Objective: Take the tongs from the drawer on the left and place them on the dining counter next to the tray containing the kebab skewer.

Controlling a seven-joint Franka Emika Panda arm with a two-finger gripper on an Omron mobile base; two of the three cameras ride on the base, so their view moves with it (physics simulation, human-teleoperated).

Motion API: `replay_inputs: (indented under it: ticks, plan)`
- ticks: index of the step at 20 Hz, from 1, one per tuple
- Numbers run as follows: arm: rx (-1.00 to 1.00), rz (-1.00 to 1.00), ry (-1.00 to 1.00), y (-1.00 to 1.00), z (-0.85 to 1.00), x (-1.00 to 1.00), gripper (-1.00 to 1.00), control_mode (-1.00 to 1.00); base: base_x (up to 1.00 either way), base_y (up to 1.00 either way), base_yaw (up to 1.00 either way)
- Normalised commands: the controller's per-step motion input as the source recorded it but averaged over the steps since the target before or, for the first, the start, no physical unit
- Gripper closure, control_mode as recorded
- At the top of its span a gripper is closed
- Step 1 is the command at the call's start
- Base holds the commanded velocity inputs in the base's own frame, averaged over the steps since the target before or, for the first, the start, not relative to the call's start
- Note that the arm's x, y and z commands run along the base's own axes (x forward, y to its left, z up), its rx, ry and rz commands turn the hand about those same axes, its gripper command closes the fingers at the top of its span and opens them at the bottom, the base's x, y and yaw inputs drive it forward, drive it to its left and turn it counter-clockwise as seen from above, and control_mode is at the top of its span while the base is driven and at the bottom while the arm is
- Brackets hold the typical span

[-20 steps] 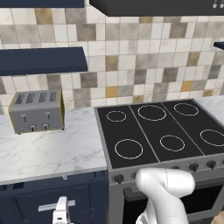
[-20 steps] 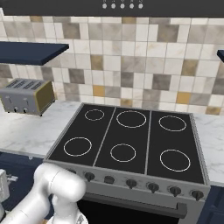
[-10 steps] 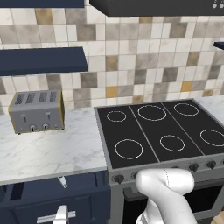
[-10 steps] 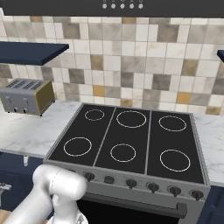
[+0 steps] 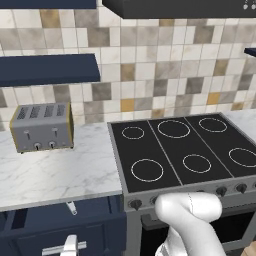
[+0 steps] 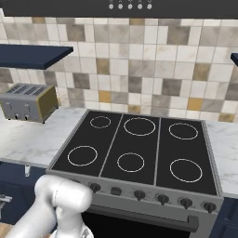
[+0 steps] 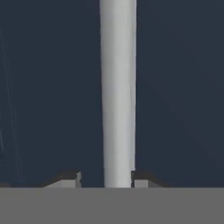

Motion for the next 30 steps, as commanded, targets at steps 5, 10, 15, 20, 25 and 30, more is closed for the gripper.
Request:
replay_inputs:
  ticks: [5, 10, 15, 20, 25, 30]
  plan:
    - [0.0, 0.0, 0.0, 0.0, 0.0, -0.36, -1.0, -1.0, 0.0, 0.0, 0.0]
    - [0.0, 0.0, 0.0, -0.02, 0.16, -0.44, -1.0, -1.0, 0.0, 0.0, 0.0]
    - [0.0, -0.03, 0.03, -0.13, 0.54, -0.21, -1.0, -1.0, 0.0, 0.0, 0.0]
    - [0.0, -0.02, 0.06, -0.11, 0.65, 0.0, -1.0, -1.0, 0.0, 0.0, 0.0]
    - [0.0, -0.03, 0.06, 0.0, 0.48, 0.0, -1.0, -1.0, 0.0, 0.0, 0.0]
    - [0.0, 0.0, 0.19, -0.05, 0.47, 0.0, -1.0, -1.0, 0.0, 0.0, 0.0]
